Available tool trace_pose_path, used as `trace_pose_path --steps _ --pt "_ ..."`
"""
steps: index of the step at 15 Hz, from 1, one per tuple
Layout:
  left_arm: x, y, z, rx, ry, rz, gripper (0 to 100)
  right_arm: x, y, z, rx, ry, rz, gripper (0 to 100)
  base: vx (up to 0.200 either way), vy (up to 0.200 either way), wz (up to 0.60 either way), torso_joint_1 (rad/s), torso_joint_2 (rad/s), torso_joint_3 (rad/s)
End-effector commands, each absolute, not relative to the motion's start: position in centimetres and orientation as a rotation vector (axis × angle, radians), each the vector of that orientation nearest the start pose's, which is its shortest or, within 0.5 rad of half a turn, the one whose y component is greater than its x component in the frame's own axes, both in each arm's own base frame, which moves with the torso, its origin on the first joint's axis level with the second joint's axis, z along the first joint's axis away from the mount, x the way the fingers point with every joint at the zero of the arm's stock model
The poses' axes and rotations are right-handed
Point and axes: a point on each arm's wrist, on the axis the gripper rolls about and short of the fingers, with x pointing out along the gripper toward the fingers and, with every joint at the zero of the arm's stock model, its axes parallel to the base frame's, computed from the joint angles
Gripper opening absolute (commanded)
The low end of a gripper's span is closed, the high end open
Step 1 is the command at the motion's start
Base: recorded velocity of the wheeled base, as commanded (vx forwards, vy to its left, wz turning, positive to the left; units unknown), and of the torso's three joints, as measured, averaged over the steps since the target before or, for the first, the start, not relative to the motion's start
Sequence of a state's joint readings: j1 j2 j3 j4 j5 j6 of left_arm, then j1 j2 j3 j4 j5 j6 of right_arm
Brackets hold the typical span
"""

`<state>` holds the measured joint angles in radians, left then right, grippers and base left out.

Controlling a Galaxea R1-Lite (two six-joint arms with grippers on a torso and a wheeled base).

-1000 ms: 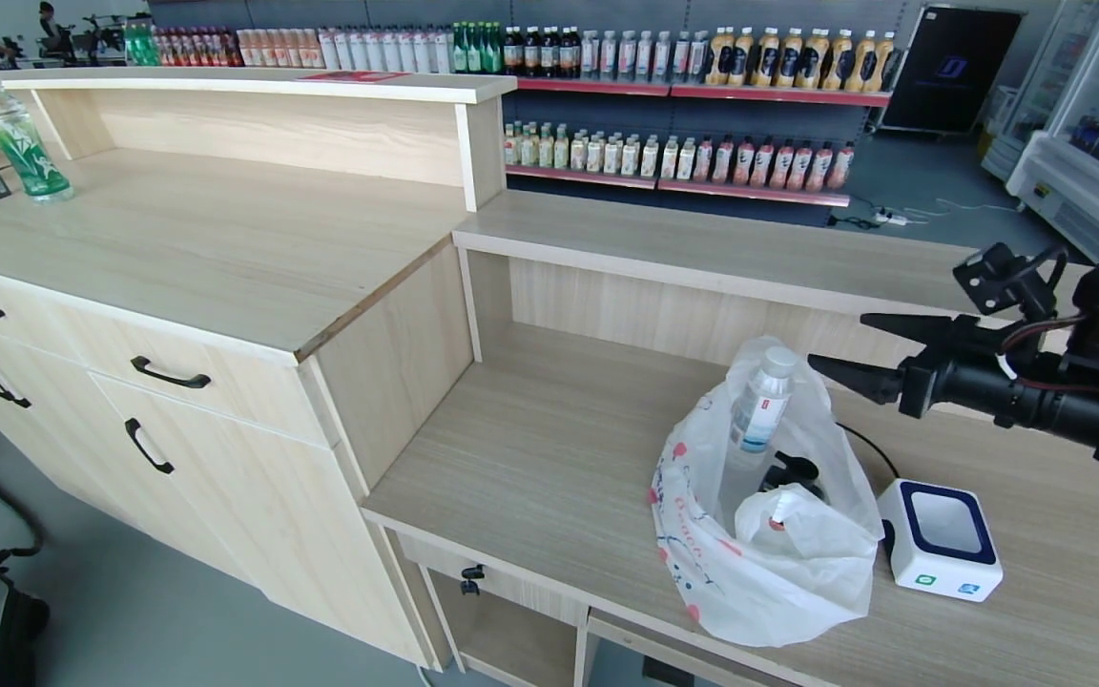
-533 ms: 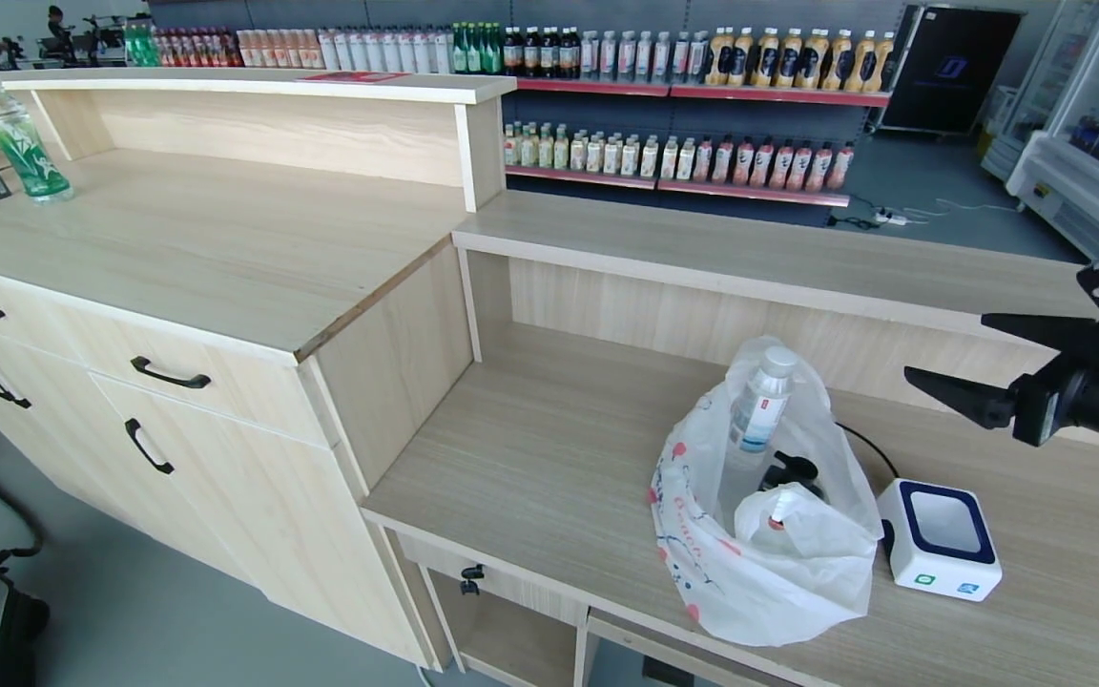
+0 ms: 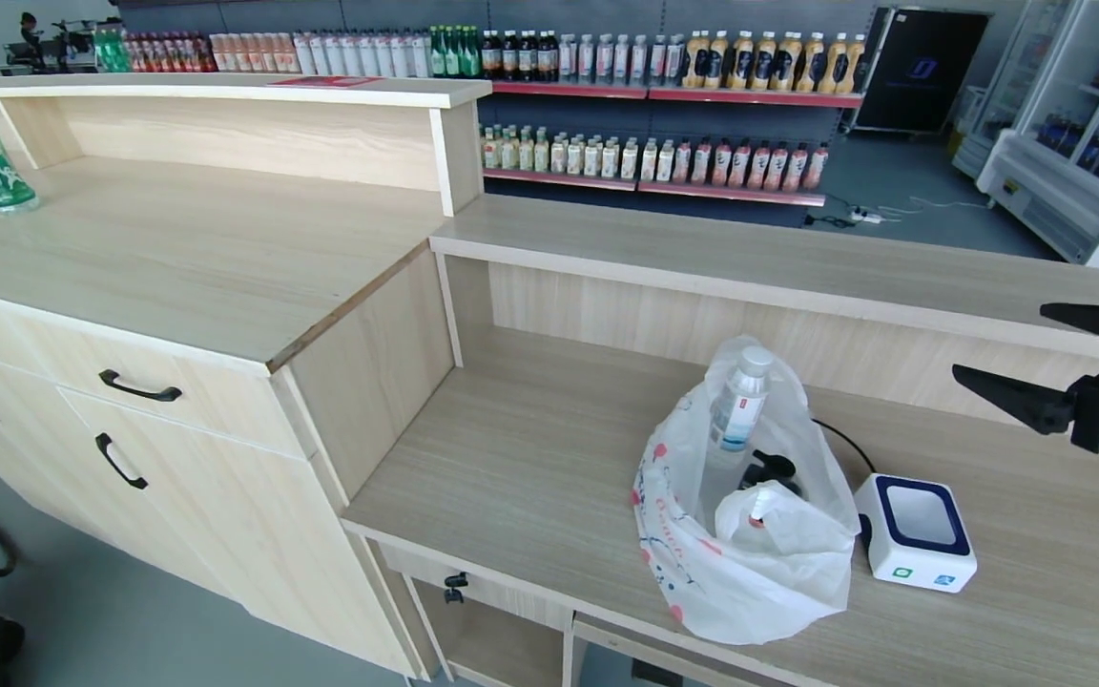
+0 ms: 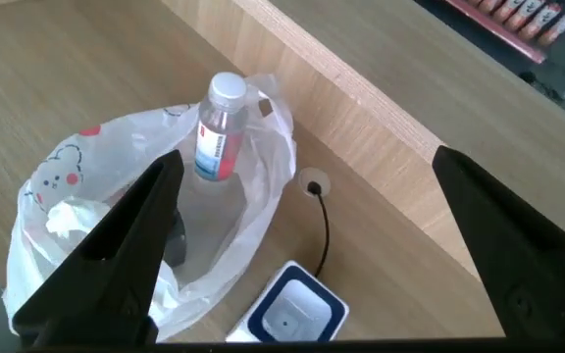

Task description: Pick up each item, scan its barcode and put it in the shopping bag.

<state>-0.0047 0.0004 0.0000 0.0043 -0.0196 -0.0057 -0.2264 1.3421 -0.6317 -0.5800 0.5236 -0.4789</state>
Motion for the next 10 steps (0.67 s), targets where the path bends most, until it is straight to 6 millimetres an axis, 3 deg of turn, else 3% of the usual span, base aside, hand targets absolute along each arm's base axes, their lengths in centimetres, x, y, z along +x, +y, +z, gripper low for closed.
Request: trace_pose_path --steps 1,4,6,10 --pt "-2.3 0.0 7.5 -0.006 0.006 -0.025 100 20.7 -3.7 22.5 -0.410 0.058 0.276 100 0.000 0.000 -0.60 0.002 0.00 0.007" --pt "-2.3 0.0 7.5 -0.006 0.006 -0.025 100 20.9 -3.8 22.5 -0.284 0.106 0.102 100 0.000 0.000 -0.60 0.009 0.01 0.004" --pt "-2.3 0.0 7.5 -0.006 0.006 -0.025 100 20.6 -3.9 21.6 -0.158 0.134 0.085 100 0.000 0.000 0.00 0.000 0.00 0.000" --pt "-2.3 0.0 7.5 -0.006 0.006 -0.025 100 16.6 -3.3 18.7 -0.132 0.181 0.008 100 0.000 0.000 0.00 0.000 0.00 0.000"
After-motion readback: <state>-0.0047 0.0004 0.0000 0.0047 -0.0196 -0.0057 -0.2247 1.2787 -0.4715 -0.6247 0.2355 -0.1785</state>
